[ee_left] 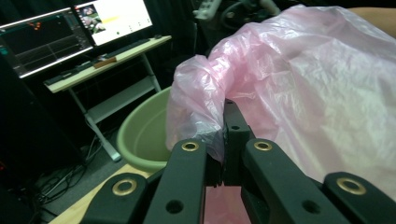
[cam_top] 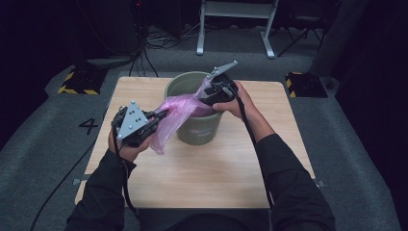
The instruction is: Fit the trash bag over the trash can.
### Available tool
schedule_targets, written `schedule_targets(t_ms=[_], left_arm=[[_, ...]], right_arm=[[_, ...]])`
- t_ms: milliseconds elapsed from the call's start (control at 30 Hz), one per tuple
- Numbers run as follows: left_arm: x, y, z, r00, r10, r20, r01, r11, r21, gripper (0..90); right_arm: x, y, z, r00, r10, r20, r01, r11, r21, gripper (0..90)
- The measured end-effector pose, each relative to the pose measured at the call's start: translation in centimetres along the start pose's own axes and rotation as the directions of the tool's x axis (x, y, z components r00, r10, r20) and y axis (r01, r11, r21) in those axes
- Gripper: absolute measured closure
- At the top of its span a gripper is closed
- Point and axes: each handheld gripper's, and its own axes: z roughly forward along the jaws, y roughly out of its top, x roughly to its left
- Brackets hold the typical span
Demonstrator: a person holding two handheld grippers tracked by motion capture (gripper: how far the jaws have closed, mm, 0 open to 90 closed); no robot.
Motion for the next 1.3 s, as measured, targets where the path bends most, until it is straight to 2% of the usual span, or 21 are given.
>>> schedule_targets(t_ms=[167,267,300,333,433,500,567,633,700,767,867,900,1000,1033,1100,1200,1300], left_arm=[[0.9,0.0,-0.6,0.9996,-0.007,-0.026,0.007,0.9999,0.008,88.6],[1.1,-0.2,-0.7,0.9994,-0.014,-0.032,0.014,0.9998,0.014,88.7],[1.2,-0.3,-0.6,0.9993,-0.018,-0.034,0.019,0.9997,0.013,88.7],[1.2,-0.4,-0.6,0.9992,-0.021,-0.033,0.021,0.9997,0.013,88.7],[1.3,-0.5,-0.4,0.9991,-0.022,-0.036,0.023,0.9996,0.017,88.7],[1.2,-0.5,-0.5,0.999,-0.021,-0.039,0.021,0.9997,0.012,88.7],[1.1,-0.4,-0.7,0.999,-0.009,-0.044,0.01,0.9998,0.016,88.7],[1.0,-0.3,-0.8,0.9989,-0.005,-0.047,0.006,0.9999,0.009,88.7],[1.1,-0.3,-0.9,0.999,-0.006,-0.044,0.006,1.0,0.0,88.6],[1.1,-0.1,-0.9,0.9991,-0.009,-0.042,0.009,0.9999,-0.006,88.6],[1.0,0.1,-0.9,0.9992,-0.007,-0.04,0.006,0.9998,-0.018,88.6],[1.0,0.2,-0.8,0.9993,-0.006,-0.037,0.006,0.9998,-0.019,88.6],[1.0,0.5,-0.6,0.9995,-0.002,-0.033,0.002,0.9997,-0.024,88.6],[0.9,0.5,-0.5,0.9996,0.0,-0.029,-0.001,0.9997,-0.023,88.6],[0.8,0.6,-0.3,0.9996,0.007,-0.026,-0.008,0.9997,-0.021,88.6],[0.6,0.7,0.0,0.9996,0.016,-0.024,-0.016,0.9998,-0.012,88.5],[0.6,0.6,0.1,0.9997,0.016,-0.02,-0.016,0.9999,-0.002,88.6]], right_arm=[[-0.3,0.0,-0.8,0.9997,0.021,0.01,-0.02,0.999,-0.04,33.5],[-0.6,-0.1,-1.3,0.9989,0.026,0.039,-0.024,0.998,-0.057,30.0],[-0.7,-0.1,-1.4,0.9984,0.034,0.044,-0.031,0.997,-0.067,29.1],[-0.9,-0.2,-1.7,0.9978,0.053,0.039,-0.049,0.994,-0.1,28.6],[-1.1,-0.3,-1.9,0.9962,0.074,0.046,-0.068,0.99,-0.122,28.3],[-1.2,-0.3,-1.5,0.9952,0.083,0.052,-0.078,0.992,-0.099,30.8],[-1.1,-0.3,-0.7,0.9964,0.081,0.025,-0.08,0.996,-0.027,40.8],[-0.9,-0.3,-0.2,0.9981,0.061,0.012,-0.061,0.998,0.008,48.8],[-0.7,-0.2,0.2,0.9981,0.061,-0.006,-0.061,0.998,0.033,54.4],[-0.6,-0.1,0.6,0.9977,0.051,-0.045,-0.048,0.997,0.062,60.2],[-0.4,0.0,1.1,0.9952,0.046,-0.086,-0.038,0.995,0.093,62.6],[-0.4,0.0,1.3,0.9923,0.044,-0.116,-0.033,0.995,0.095,62.6],[-0.5,0.1,1.4,0.9912,0.051,-0.122,-0.038,0.994,0.104,58.9],[-0.5,0.1,1.4,0.992,0.048,-0.117,-0.035,0.994,0.107,54.6],[-0.4,0.1,1.3,0.9957,0.055,-0.075,-0.047,0.994,0.103,44.8],[-0.7,0.0,0.9,0.9982,0.054,-0.024,-0.052,0.995,0.084,36.7],[-0.8,-0.1,0.1,0.9984,0.053,0.018,-0.053,0.998,0.036,31.0]])
